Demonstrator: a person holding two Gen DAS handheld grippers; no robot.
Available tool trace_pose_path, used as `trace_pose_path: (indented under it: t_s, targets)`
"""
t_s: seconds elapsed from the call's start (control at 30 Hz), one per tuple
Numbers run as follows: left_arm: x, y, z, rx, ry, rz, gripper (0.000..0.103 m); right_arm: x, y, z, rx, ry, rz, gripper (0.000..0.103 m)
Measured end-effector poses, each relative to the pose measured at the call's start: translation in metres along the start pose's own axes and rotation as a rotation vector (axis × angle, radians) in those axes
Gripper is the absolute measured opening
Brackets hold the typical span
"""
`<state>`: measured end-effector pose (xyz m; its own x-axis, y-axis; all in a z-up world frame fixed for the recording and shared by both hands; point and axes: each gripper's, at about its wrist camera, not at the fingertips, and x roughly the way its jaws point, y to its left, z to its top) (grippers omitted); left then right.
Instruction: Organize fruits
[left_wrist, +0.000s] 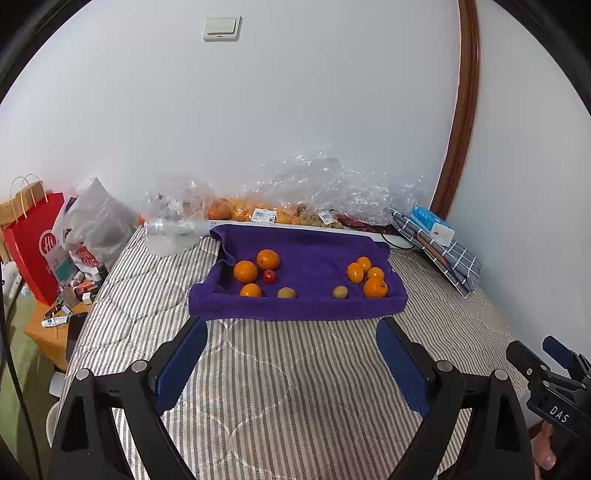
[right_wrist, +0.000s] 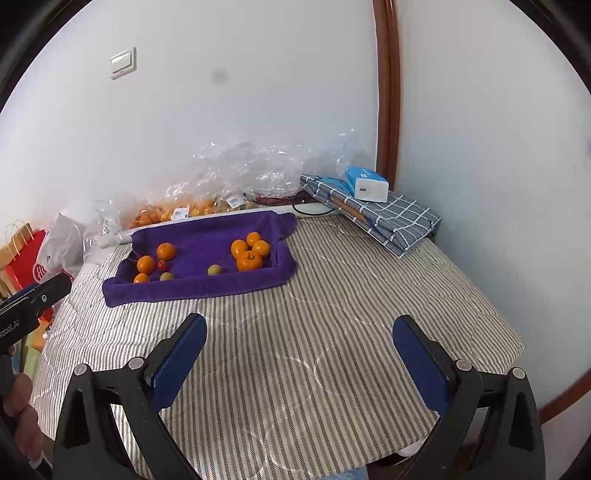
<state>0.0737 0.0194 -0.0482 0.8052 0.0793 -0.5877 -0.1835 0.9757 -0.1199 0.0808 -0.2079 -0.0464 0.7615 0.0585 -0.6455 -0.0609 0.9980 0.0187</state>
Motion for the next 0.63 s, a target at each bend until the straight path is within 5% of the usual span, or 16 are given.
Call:
trace_pose_path:
  t_s: [0.63]
  targets:
    - [-0.0038,-0.0009,0.0015,-0.001,-0.006,0.000,0.093,-0.0003,-0.0017,0.0017,0.008,-0.002,0.004,0.100]
